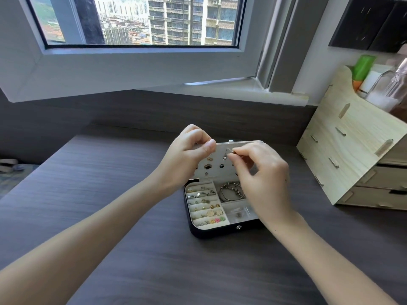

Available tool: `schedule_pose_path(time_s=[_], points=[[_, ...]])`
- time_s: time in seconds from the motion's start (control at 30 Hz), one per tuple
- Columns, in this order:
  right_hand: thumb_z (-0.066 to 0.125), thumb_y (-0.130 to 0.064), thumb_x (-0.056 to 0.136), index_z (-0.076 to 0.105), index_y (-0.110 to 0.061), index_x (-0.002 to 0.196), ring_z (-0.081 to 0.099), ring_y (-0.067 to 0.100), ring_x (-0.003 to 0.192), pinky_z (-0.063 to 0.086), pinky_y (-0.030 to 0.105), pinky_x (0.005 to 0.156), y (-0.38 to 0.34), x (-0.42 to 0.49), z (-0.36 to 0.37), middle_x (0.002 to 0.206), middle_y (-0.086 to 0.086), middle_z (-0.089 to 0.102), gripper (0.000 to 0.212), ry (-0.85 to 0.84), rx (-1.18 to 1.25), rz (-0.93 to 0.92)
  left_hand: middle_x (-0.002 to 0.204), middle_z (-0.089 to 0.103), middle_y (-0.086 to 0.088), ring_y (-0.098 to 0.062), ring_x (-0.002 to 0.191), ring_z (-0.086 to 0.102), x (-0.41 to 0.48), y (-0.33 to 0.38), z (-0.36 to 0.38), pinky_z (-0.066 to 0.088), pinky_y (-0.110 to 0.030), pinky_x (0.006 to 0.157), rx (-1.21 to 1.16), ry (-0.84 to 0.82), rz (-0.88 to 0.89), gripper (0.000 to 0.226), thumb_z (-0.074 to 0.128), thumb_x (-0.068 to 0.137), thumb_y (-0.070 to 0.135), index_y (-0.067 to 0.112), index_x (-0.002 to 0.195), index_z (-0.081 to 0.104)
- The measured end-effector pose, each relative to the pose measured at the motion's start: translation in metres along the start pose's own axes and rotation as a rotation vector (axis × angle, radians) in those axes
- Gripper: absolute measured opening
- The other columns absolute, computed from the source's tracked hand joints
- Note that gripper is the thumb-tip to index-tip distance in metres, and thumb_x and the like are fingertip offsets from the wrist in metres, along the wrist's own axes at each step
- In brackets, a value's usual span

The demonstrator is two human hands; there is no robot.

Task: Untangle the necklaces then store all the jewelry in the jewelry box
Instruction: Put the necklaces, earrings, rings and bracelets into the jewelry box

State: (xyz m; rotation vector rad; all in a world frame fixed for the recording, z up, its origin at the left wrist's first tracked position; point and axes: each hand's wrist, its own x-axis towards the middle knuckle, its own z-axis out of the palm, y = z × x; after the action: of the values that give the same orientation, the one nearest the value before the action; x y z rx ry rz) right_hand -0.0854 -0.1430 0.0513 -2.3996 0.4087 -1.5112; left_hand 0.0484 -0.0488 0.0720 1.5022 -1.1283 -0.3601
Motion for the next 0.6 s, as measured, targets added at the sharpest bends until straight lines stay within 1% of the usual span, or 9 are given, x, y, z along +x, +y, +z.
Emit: schedule_pose_path(time_s=[0.1,0.17,0.27,0.33,0.4,0.47,0.6], points=[[0.069,-0.008,0.082,0.07,-0.005,0.08,0.055,0.007,0.068,0.043,0.014,0.063,0.015,-0.007,-0.013,0.073,0.0,0.065,0.004,0.042,0.007,0.133,0.083,0.048,0.008,-0.004,0.076,0.047,0.003,0.002,-0.001,0.038,-0.02,0.07,-0.006,0.008,-0.025,0.023,0.056,0.092,0.014,0.014,0.069,0.054],[0.071,-0.005,0.081,0.071,-0.005,0.079,0.055,0.006,0.069,0.041,0.01,0.062,0.025,-0.012,-0.018,0.071,-0.001,0.064,0.001,0.048,-0.012,0.198,0.082,0.049,0.005,-0.008,0.076,0.047,0.005,0.003,-0.002,0.038,-0.025,0.071,-0.022,0.011,-0.046,0.021,0.055,0.093,0.015,0.008,0.073,0.054],[0.072,-0.002,0.079,0.071,-0.005,0.077,0.055,0.006,0.069,0.04,0.009,0.061,0.034,-0.012,-0.015,0.069,-0.005,0.062,0.004,0.049,-0.023,0.236,0.077,0.052,-0.001,-0.016,0.075,0.046,0.007,0.004,-0.003,0.038,-0.032,0.068,-0.074,0.034,-0.09,0.021,0.055,0.094,0.017,0.003,0.078,0.055],[0.072,-0.003,0.079,0.07,-0.006,0.074,0.055,0.008,0.066,0.043,0.015,0.059,0.038,-0.01,-0.011,0.068,-0.004,0.063,0.005,0.032,-0.043,0.226,0.076,0.051,-0.004,-0.017,0.074,0.045,0.007,0.005,-0.003,0.038,-0.03,0.065,-0.104,0.044,-0.117,0.021,0.055,0.094,0.019,0.004,0.079,0.056],[0.072,-0.004,0.079,0.069,-0.005,0.071,0.056,0.011,0.061,0.045,0.027,0.057,0.042,-0.008,-0.007,0.066,0.0,0.064,0.008,0.009,-0.068,0.223,0.074,0.051,-0.003,-0.015,0.072,0.045,0.006,0.006,-0.003,0.038,-0.025,0.062,-0.129,0.048,-0.142,0.021,0.055,0.093,0.02,0.006,0.077,0.056],[0.072,-0.005,0.079,0.069,-0.004,0.07,0.057,0.016,0.06,0.046,0.036,0.056,0.046,-0.007,-0.004,0.065,0.002,0.064,0.009,-0.008,-0.091,0.228,0.074,0.051,-0.003,-0.015,0.072,0.045,0.006,0.007,-0.002,0.037,-0.023,0.061,-0.144,0.05,-0.161,0.021,0.055,0.093,0.02,0.009,0.075,0.056],[0.072,-0.004,0.078,0.069,-0.003,0.069,0.058,0.02,0.058,0.048,0.038,0.053,0.05,-0.007,0.0,0.063,0.004,0.064,0.01,-0.018,-0.108,0.213,0.074,0.051,-0.004,-0.017,0.073,0.045,0.007,0.007,-0.002,0.037,-0.025,0.062,-0.15,0.062,-0.179,0.021,0.055,0.093,0.02,0.011,0.074,0.055]])
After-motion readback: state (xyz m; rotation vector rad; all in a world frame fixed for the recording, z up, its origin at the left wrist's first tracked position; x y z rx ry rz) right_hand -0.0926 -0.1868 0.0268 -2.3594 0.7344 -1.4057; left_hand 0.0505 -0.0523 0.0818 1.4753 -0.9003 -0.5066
